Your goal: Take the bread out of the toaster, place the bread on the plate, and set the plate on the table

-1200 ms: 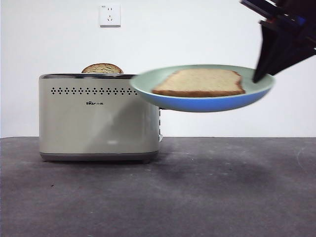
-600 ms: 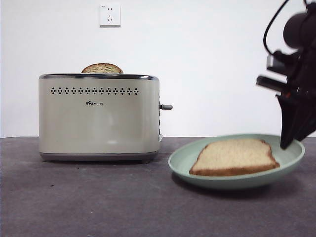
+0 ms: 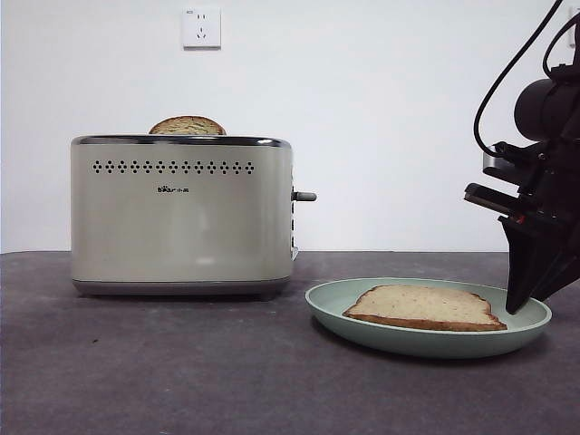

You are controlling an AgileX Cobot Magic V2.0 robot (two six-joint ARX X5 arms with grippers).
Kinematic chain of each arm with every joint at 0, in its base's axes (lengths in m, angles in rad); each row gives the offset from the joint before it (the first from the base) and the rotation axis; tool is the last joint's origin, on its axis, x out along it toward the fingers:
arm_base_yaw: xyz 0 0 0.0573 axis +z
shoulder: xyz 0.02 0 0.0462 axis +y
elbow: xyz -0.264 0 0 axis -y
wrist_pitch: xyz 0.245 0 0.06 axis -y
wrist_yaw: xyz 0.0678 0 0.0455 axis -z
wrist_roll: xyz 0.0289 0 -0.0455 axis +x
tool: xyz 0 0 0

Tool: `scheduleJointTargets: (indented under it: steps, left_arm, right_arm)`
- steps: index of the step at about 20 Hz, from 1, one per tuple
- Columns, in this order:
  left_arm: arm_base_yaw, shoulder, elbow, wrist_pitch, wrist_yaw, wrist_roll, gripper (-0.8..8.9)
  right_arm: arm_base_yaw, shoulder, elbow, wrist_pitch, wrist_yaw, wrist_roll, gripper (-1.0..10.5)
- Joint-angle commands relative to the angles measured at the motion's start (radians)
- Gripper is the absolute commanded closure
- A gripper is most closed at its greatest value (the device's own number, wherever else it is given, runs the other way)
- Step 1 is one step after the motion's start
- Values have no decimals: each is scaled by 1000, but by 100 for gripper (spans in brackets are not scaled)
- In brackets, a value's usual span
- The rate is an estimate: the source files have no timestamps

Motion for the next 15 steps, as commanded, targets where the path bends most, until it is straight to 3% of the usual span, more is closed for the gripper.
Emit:
scheduleJointTargets:
  steps: [1,3,5,8,12,15]
  left_arm:
    - [2,-2,-4,5,1,-7,822]
    - [2,-2,-4,6,1,-7,822]
    - [2,-2,-4,6,1,-7,822]
    - [2,-2,-4,6,1,-7,822]
    - [2,-2,-4,16,1,-6,822]
    - [2,-2,-4,25,2,-3,822]
  right_arm:
    - [2,21,-3,18,28,-19,799]
    - [2,15,-3,27,32,-19,578]
    - [2,9,-3,27,32,-19,489]
    - [2,-48,-3,17,32,-19,486]
    - [4,-265,-3,-69,17,-18,486]
    - [19,-471,-3,-164,-72,-19,488]
